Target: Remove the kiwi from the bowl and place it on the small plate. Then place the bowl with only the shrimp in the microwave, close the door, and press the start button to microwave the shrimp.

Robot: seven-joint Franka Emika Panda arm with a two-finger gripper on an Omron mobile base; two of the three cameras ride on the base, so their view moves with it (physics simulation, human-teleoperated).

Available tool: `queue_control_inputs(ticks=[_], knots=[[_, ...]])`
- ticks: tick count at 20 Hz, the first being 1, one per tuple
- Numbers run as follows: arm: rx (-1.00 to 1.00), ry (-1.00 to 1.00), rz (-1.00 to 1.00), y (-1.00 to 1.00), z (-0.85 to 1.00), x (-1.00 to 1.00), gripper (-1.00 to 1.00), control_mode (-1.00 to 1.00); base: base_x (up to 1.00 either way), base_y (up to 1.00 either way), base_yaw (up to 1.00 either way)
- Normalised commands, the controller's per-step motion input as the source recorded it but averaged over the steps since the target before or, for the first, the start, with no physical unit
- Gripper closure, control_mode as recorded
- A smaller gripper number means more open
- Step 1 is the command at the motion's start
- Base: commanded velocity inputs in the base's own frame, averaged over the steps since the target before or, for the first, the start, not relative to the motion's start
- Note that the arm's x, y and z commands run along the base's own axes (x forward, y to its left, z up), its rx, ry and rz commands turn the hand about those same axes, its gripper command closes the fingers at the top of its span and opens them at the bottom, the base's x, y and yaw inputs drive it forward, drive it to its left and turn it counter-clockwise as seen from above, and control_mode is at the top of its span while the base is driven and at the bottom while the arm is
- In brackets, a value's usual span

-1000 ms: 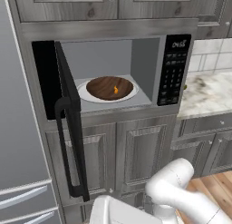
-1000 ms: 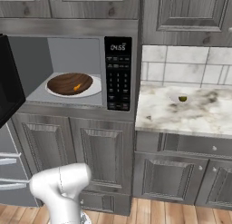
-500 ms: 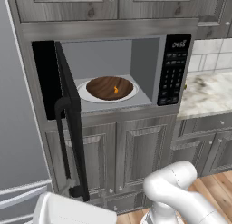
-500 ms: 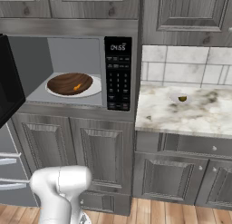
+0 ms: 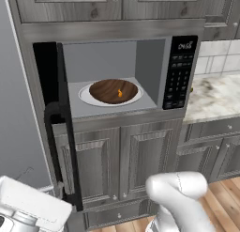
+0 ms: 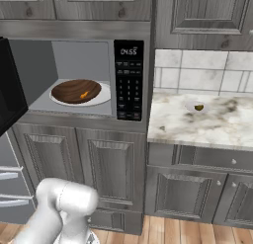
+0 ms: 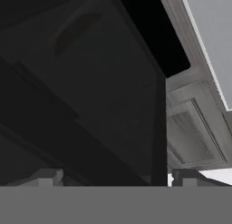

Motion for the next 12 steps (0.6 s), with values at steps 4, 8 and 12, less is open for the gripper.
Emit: queue_control_inputs(ticks=[4, 8, 12], knots=[[0.00, 0.00, -0.27, 0.98, -0.45, 0.13, -1.00, -1.00, 0.00, 0.00, 0.00], [0.00, 0.00, -0.27, 0.77, -0.40, 0.21, -1.00, -1.00, 0.00, 0.00, 0.00], [0.06, 0.11, -0.23, 0.30, -0.26, 0.90, -1.00, -1.00, 0.00, 0.00, 0.00]])
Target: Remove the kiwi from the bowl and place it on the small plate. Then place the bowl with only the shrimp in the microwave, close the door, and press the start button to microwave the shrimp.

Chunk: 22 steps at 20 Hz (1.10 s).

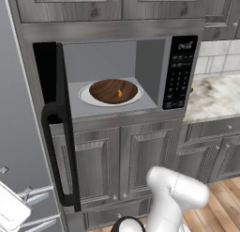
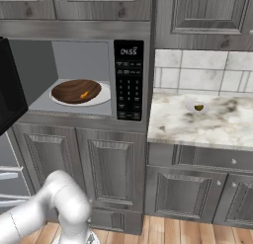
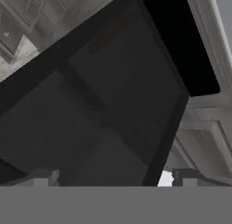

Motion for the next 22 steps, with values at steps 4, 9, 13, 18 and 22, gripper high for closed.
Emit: queue_control_inputs(ticks=[4, 9, 13, 18, 22], knots=[[0.12, 0.16, -0.19, 0.05, -0.22, 1.00, -1.00, -1.00, 0.00, 0.00, 0.00], [0.19, 0.06, -0.05, -0.61, -0.06, 0.33, -1.00, -1.00, 0.00, 0.00, 0.00], [0.23, 0.00, 0.00, -1.00, 0.00, 0.00, -1.00, -1.00, 0.00, 0.00, 0.00], [0.23, -0.03, 0.00, -1.00, 0.05, 0.01, -1.00, -1.00, 0.00, 0.00, 0.00], [0.24, -0.02, 0.01, -1.00, 0.12, 0.03, -1.00, -1.00, 0.00, 0.00, 0.00]])
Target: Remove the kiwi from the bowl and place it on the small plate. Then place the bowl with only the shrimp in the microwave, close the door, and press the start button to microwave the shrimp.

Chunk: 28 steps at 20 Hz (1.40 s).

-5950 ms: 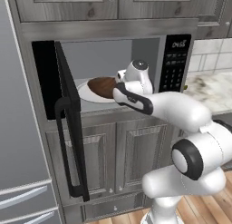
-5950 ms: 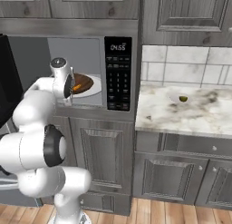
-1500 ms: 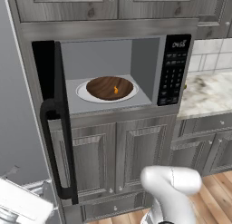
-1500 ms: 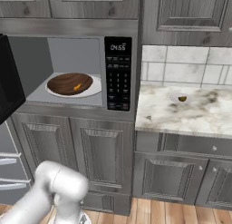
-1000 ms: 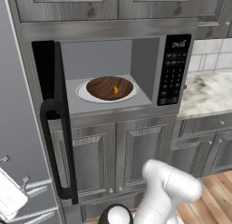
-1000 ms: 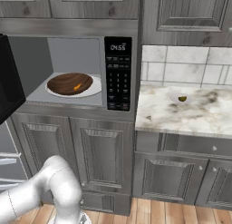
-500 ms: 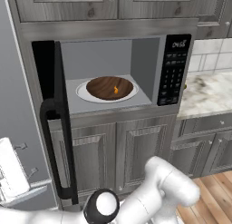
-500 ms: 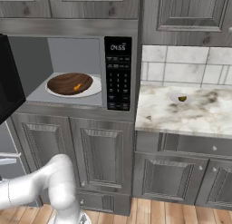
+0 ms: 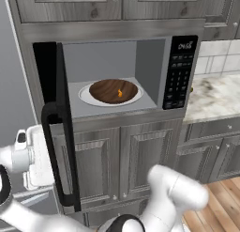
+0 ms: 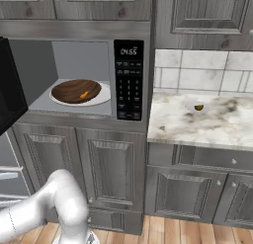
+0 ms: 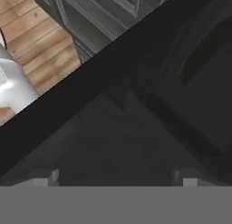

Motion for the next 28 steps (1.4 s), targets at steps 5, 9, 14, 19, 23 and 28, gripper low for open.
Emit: queue_control_inputs(ticks=[5, 9, 14, 19, 23, 28], knots=[[0.22, -0.12, 0.07, -1.00, 0.12, 0.00, -1.00, -1.00, 0.00, 0.00, 0.00], [0.21, -0.20, 0.16, -1.00, 0.17, 0.00, -1.00, -1.00, 0.00, 0.00, 0.00], [0.22, -0.22, 0.26, -1.00, 0.12, 0.00, -1.00, -1.00, 0.00, 0.00, 0.00], [0.22, -0.17, 0.33, -1.00, 0.07, 0.25, -1.00, -1.00, 0.00, 0.00, 0.00], [0.22, -0.09, 0.32, -0.99, 0.17, 0.70, -1.00, -1.00, 0.00, 0.00, 0.00], [0.20, -0.01, 0.26, -0.76, 0.23, 0.98, -1.00, -1.00, 0.00, 0.00, 0.00]])
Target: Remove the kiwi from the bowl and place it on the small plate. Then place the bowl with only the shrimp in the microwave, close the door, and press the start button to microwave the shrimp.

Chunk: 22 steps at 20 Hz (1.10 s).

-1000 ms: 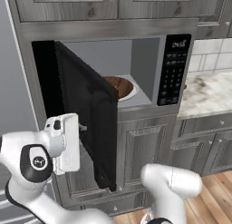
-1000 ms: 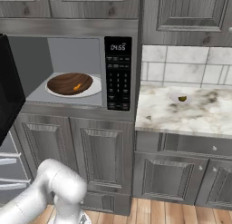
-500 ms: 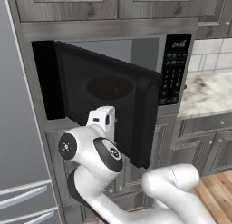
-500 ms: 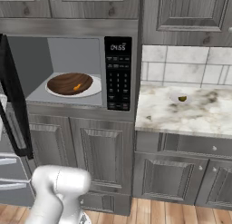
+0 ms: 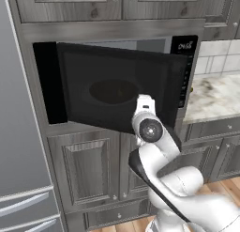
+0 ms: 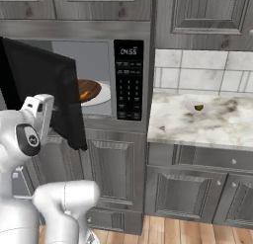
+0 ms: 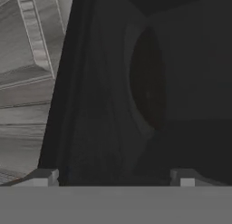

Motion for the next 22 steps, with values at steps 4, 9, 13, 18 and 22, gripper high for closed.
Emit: queue_control_inputs(ticks=[4, 9, 13, 18, 22], knots=[[0.18, 0.00, 0.17, -0.43, 0.22, 1.00, -1.00, -1.00, 0.00, 0.00, 0.00], [0.11, 0.01, 0.08, -0.01, 0.12, 0.99, -1.00, -1.00, 0.00, 0.00, 0.00], [0.06, 0.09, 0.01, 0.13, 0.16, 0.98, -1.00, -1.00, 0.00, 0.00, 0.00], [0.05, 0.14, 0.01, 0.13, 0.18, 0.80, -1.00, -1.00, 0.00, 0.00, 0.00], [0.01, 0.12, 0.01, 0.08, 0.07, 0.21, -1.00, -1.00, 0.00, 0.00, 0.00]])
